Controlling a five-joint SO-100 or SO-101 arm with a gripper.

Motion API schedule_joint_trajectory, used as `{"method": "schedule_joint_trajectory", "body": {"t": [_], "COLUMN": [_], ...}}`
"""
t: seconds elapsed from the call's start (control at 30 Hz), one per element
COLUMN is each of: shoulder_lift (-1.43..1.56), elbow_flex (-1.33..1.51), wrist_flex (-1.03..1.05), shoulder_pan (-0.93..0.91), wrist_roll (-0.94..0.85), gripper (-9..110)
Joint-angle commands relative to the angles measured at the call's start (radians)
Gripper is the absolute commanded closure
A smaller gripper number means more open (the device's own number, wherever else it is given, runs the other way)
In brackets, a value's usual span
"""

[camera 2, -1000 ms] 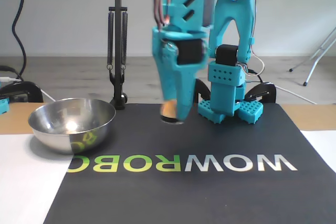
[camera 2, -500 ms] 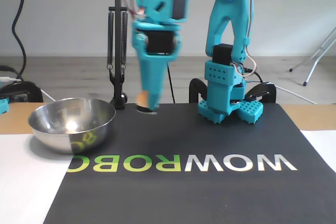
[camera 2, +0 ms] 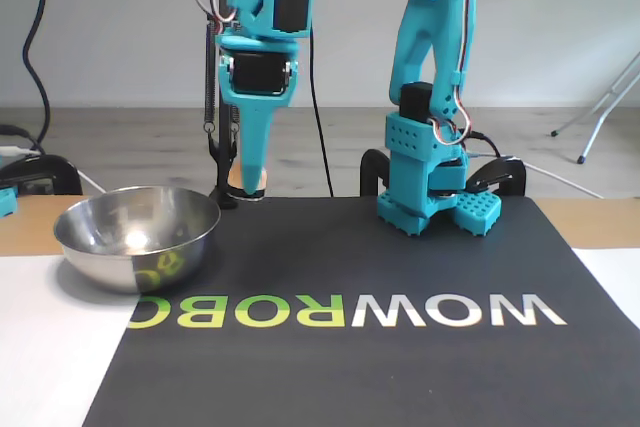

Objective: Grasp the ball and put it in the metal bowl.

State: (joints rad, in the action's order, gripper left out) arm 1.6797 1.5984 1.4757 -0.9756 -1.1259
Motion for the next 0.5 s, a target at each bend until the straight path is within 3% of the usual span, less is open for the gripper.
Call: {"method": "schedule_joint_trajectory", "body": {"t": [0.0,0.47], "shoulder_lift": [0.028,-0.051], "elbow_flex": [-0.032,-0.043], "wrist_flex": [-0.031,-0.098], "shoulder_pan": [-0.031,-0.150], "wrist_roll": [0.000,0.006], "gripper": [77,77]}}
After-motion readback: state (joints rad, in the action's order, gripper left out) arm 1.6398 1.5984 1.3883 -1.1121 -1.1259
